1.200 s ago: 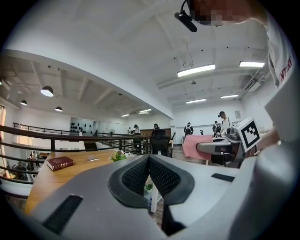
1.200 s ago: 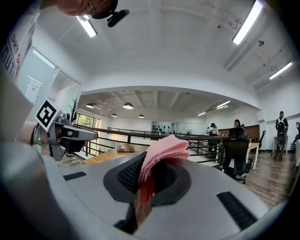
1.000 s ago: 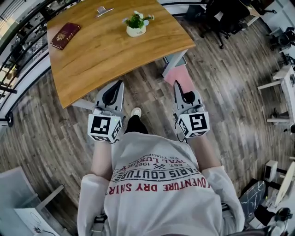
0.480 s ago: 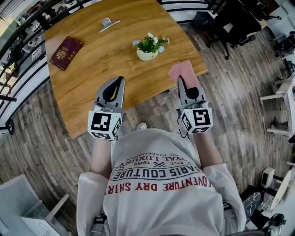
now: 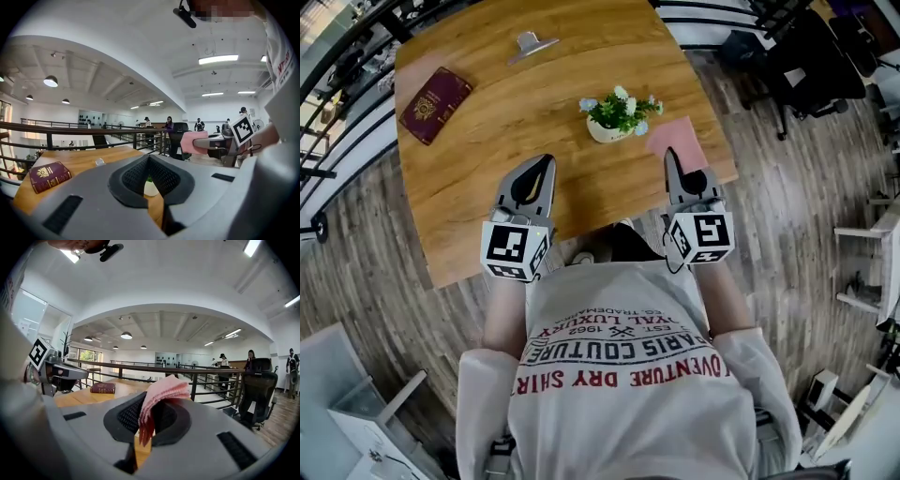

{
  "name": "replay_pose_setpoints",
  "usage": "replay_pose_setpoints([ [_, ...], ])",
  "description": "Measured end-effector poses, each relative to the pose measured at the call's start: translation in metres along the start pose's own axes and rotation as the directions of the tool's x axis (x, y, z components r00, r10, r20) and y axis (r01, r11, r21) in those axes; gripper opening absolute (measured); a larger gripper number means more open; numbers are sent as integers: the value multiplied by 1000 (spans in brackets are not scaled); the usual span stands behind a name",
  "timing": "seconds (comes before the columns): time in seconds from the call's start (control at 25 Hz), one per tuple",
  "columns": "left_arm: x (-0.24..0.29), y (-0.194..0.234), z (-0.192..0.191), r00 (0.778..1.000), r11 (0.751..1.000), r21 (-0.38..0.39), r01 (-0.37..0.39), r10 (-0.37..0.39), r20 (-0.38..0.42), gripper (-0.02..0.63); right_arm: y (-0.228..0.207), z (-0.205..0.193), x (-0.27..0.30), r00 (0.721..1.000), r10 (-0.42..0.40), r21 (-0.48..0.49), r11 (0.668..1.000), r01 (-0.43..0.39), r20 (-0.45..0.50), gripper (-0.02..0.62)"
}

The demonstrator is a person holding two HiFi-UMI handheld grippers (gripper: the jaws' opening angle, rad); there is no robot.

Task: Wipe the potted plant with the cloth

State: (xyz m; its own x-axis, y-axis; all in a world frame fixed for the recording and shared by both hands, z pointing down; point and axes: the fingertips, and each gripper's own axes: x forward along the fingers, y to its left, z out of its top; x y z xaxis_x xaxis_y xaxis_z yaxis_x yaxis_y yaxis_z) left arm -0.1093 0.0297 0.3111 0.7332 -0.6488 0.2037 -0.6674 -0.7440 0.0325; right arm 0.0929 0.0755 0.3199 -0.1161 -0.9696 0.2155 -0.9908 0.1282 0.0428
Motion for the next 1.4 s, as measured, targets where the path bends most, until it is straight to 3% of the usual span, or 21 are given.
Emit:
replay_pose_setpoints([
  [0.4,77,3,-18,985,985,-54,-163,160,-64,17,-76,-12,91,986,155,-50,986,-158,-62,35],
  [0.72,125,-2,-72,969,977,-82,-197,182,-167,17,-115,-70,148,965,188,-90,974,-208,-184,37],
  [1.08,172,-11,-119,957,981,-138,-136,94,-274,17,-109,-151,185,892,267,-128,934,-332,-366,37],
  [1.4,188,-15,-151,939,975,-177,-138,72,-336,17,-81,-190,202,815,364,-112,883,-457,-452,37],
])
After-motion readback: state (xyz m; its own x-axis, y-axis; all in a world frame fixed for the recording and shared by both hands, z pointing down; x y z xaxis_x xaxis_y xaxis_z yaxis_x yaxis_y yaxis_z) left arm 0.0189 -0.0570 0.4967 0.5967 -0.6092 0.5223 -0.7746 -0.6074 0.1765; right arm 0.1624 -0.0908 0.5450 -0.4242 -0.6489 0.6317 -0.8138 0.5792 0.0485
